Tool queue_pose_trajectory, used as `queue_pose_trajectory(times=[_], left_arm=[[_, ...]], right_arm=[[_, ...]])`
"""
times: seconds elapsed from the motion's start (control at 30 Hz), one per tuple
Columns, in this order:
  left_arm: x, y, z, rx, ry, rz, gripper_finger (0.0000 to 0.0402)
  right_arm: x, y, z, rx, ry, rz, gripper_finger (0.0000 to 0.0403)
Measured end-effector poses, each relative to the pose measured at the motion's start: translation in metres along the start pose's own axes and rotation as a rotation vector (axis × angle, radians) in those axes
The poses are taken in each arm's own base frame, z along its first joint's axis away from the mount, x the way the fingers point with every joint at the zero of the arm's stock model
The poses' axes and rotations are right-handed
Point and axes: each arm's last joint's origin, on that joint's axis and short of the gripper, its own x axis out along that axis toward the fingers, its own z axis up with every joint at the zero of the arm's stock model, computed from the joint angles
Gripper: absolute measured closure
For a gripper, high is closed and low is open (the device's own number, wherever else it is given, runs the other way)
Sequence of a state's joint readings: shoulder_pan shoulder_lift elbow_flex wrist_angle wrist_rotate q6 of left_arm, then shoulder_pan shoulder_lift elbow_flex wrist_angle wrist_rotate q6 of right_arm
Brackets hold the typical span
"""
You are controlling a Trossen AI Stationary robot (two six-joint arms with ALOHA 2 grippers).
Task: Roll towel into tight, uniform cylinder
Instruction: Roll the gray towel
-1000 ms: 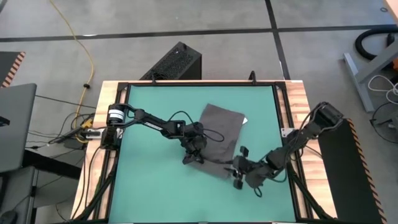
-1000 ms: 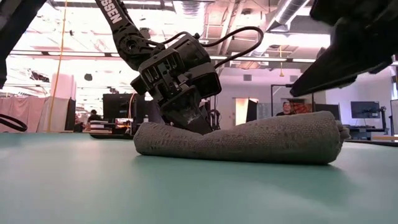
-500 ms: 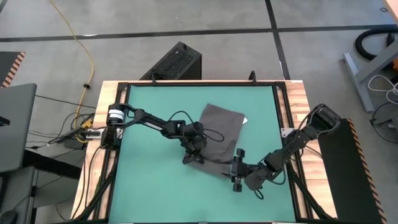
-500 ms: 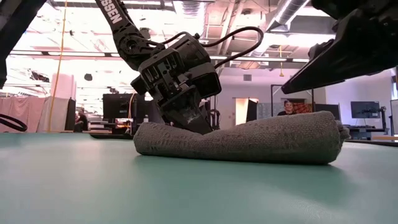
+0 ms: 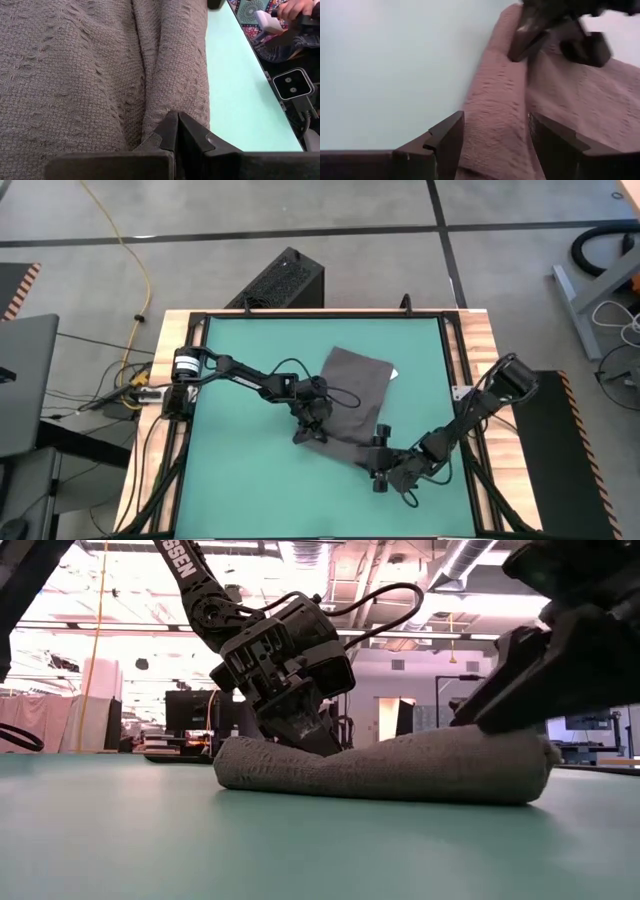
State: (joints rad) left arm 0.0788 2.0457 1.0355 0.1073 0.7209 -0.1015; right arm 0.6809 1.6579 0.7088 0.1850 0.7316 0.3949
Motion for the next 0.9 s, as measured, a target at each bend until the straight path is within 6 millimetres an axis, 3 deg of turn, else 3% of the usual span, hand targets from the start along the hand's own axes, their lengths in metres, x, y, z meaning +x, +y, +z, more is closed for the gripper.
queue_pose_trajectory(times=[0.2,0.4,0.73,0.9], left_arm=[[0.000,0.000,0.000,0.005,0.003,0.000,0.0401],[0.000,0.000,-0.001,0.012,0.004,-0.003,0.0401],[0.000,-0.001,-0.001,0.044,0.004,-0.034,0.0395],[-0.013,-0.004,0.007,0.053,0.026,-0.055,0.0370]], right_arm=[[0.013,0.014,0.001,-0.048,0.026,-0.014,0.0154],[0.013,0.020,0.005,-0.034,0.038,-0.010,0.0154],[0.023,0.027,-0.023,0.023,0.130,-0.060,0.0156],[0.023,0.026,-0.025,0.082,0.135,-0.071,0.0218]])
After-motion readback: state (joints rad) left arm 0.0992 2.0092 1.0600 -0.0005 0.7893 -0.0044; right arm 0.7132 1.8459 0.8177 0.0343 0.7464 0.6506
